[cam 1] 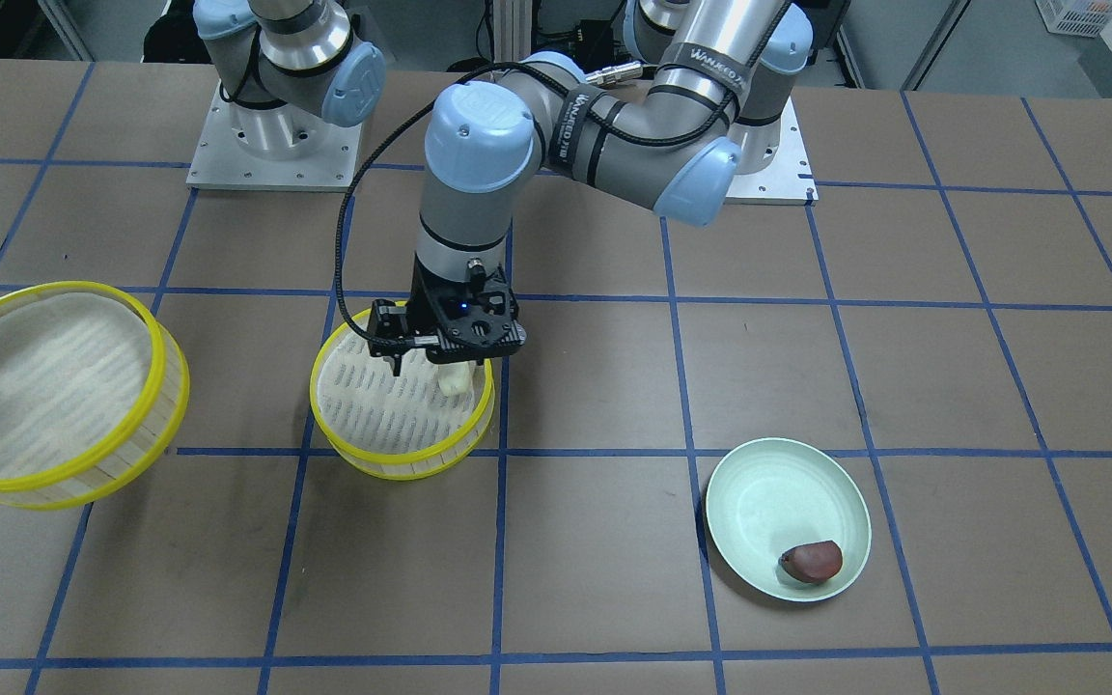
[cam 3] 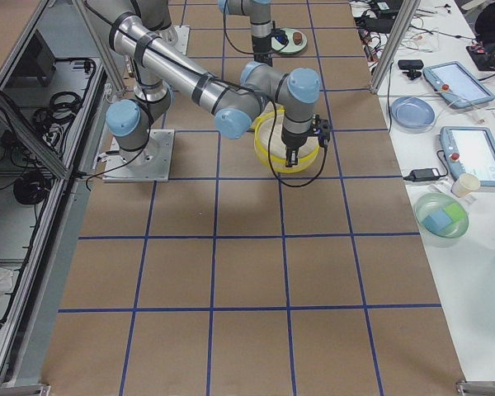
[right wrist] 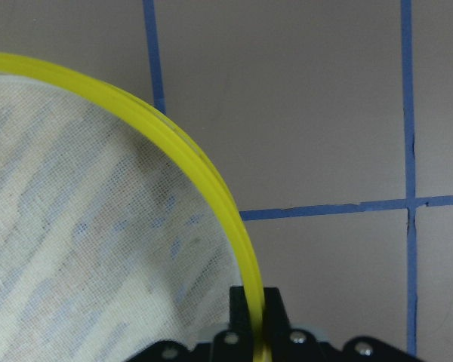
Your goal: Stack buns with steamer
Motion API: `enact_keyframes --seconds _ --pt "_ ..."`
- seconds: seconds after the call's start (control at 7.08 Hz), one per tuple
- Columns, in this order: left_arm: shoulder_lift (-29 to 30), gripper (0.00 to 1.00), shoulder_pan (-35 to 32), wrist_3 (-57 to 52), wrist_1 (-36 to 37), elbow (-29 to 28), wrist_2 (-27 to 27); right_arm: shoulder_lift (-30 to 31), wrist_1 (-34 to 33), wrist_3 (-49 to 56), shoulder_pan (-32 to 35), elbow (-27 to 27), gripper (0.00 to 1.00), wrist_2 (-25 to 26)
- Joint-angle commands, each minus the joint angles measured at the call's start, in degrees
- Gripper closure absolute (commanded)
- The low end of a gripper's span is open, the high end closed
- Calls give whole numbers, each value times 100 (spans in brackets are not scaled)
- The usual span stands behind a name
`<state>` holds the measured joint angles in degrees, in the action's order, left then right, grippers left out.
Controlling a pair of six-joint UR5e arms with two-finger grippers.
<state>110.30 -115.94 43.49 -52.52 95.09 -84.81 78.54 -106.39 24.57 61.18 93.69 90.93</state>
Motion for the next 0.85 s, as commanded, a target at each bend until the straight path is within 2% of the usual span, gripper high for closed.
enact_keyframes --seconds 0.0,0.42,0.57,0.71 --pt "-472 0 997 -1326 -519 -8 -378 205 397 -889 603 9 93 56" --pt "-352 0 3046 -4101 -558 -8 -11 380 531 -2522 1841 201 94 82" --pt "-99 0 3486 -4886 -496 -8 -9 399 523 -2902 2245 350 94 196" --pt "217 0 3639 -5076 9 -43 -35 399 435 -3193 2563 482 95 188"
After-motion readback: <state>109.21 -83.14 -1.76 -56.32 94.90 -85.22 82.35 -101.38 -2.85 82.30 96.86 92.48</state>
